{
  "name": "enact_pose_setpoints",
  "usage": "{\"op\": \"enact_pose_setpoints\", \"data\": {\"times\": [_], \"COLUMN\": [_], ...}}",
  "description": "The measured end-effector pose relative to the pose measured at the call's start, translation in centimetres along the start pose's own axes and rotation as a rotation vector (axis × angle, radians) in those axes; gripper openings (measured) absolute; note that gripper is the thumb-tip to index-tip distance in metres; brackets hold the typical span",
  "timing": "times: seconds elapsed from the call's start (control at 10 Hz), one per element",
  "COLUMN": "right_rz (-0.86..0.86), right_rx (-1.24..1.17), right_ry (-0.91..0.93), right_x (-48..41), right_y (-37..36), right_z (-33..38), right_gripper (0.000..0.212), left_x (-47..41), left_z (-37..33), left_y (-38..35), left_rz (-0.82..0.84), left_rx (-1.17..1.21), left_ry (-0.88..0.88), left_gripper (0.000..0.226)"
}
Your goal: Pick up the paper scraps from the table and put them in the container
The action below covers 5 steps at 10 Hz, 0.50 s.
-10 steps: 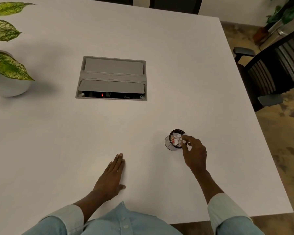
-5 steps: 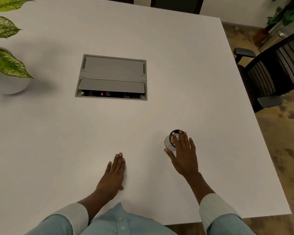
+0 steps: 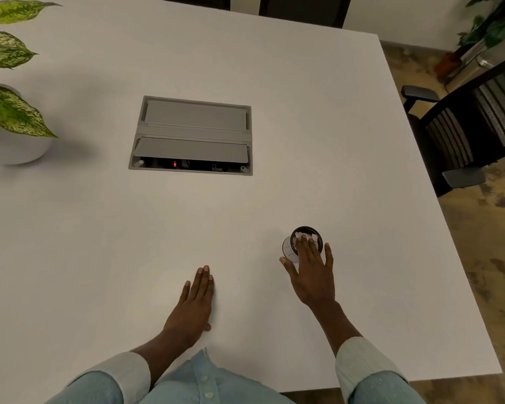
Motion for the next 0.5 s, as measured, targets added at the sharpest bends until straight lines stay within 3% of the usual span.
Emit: {"op": "enact_pose_setpoints", "data": {"times": [0.2, 0.4, 0.5], "right_rz": [-0.106, -0.218, -0.208], "right_rx": [-0.025, -0.087, -0.14], "right_ry": [0.019, 0.116, 0.191], "right_x": [0.4, 1.3, 2.0], "right_y": [1.6, 3.2, 3.3], "right_z": [0.1, 2.9, 5.5], "right_gripper": [0.076, 0.059, 0.056], "left_x": [-0.1, 0.4, 0.7], "left_z": [-0.2, 0.4, 1.5], "left_y": [0.0, 0.1, 1.0], "left_rz": [0.011, -0.002, 0.035], "left_rx": [-0.026, -0.062, -0.048], "left_ry": [-0.011, -0.072, -0.09], "left_gripper": [0.116, 0.114, 0.101]}}
Point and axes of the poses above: each hand's wrist, its own x-axis away from the middle knuckle, its own y-axis out of the back of the hand, z = x × y, the point moved 10 cm from there along -x, towards the middle knuckle, and after that the axes turned 4 degrees about -y, right-handed, at the moved point
